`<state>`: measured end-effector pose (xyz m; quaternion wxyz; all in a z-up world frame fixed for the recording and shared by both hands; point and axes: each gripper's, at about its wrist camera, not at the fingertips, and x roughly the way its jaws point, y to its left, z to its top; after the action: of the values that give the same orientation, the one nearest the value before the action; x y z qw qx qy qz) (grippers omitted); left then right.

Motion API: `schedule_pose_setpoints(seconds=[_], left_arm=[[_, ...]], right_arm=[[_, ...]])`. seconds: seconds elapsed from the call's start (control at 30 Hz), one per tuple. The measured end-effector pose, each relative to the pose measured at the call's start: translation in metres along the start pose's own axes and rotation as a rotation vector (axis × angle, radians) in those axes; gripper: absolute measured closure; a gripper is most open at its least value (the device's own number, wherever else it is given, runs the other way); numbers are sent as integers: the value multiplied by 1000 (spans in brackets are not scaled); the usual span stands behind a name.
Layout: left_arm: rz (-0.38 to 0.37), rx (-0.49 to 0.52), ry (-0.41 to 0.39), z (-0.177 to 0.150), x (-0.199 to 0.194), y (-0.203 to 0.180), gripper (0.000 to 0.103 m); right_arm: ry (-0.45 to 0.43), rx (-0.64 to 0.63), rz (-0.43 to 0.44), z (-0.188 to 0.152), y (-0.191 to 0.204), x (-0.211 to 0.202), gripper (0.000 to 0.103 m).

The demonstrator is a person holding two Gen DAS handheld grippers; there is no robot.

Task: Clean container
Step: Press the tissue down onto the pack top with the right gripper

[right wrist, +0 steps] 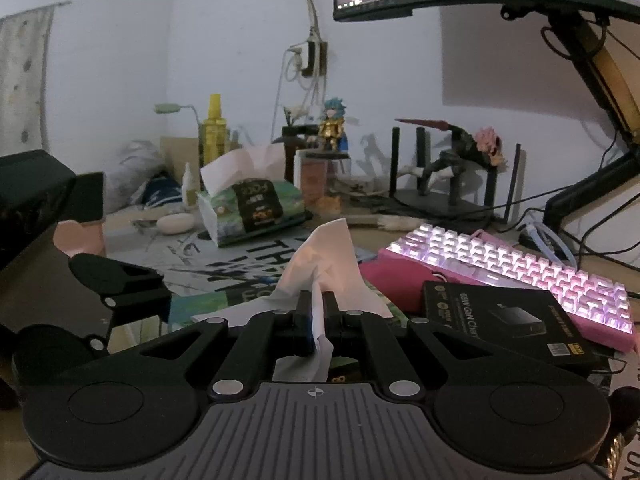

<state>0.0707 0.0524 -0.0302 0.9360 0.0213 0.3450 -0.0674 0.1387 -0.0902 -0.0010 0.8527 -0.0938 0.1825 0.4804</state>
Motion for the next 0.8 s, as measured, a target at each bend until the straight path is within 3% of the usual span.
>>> schedule_pose_setpoints(seconds=[0.43, 0.8], left_arm=[[0, 0, 0, 0, 0, 0, 0], [0, 0, 0, 0, 0, 0, 0]], right_arm=[[7, -8, -6, 3, 3, 0, 97], [17, -76, 57, 3, 20, -2, 97]])
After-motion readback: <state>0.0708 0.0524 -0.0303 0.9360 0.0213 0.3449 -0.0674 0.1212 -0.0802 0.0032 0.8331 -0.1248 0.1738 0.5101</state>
